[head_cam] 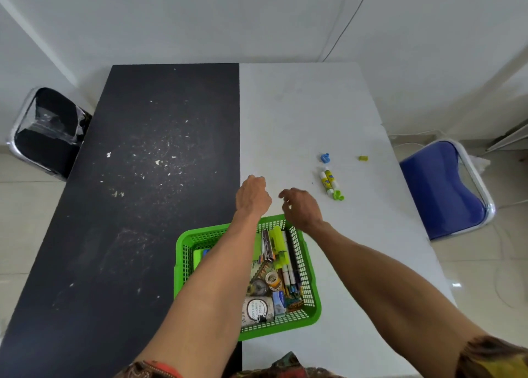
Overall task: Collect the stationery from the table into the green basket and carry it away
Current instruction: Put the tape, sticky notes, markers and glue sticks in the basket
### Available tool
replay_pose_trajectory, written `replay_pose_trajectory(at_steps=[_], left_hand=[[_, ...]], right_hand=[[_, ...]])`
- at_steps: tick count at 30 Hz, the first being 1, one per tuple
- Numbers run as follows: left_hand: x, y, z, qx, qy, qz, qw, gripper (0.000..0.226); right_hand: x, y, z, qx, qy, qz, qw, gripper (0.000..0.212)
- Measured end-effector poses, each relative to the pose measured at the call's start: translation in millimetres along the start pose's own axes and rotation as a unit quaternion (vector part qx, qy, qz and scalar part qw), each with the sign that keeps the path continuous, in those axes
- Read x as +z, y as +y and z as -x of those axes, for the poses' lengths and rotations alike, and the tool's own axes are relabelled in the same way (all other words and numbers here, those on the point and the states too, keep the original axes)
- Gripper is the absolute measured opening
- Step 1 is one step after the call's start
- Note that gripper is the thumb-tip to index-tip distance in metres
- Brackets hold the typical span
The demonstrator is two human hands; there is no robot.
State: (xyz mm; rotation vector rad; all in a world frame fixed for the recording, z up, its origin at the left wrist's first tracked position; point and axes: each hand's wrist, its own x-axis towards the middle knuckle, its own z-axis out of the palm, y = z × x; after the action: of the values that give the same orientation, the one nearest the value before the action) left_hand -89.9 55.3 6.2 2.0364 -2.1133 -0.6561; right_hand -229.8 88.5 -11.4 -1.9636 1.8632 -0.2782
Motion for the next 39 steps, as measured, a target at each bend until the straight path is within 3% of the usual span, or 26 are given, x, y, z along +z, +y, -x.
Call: replay_pose_trajectory(at_steps=[7,16,28,39], left_hand=[[31.7,13.9,-40.1,0.007,-0.056,0.012,0.998,0.031],[74.0,12.8,-80.8,-0.016,-0.097,0.018,0.995,0.032],[91.7,11.5,-86.3,-0.017,-0.105,0.011,0.994,0.031],[38.3,-2.5,-74.9,-0.012,-0.045,-0.013,0.999,0.029]], right_hand=[[-8.6,86.4,-47.6,0.139,0.012,-0.041,0.989,0.026],[12.7,155.2,-98.7,0.222,-0.003,0.018,0.975,0.043],[21.6,163.4,-109.9,0.253,0.004,0.053,0.966,0.035],[4.9,111.8,-87.1,0.205,0.06,0.024,0.977,0.033]])
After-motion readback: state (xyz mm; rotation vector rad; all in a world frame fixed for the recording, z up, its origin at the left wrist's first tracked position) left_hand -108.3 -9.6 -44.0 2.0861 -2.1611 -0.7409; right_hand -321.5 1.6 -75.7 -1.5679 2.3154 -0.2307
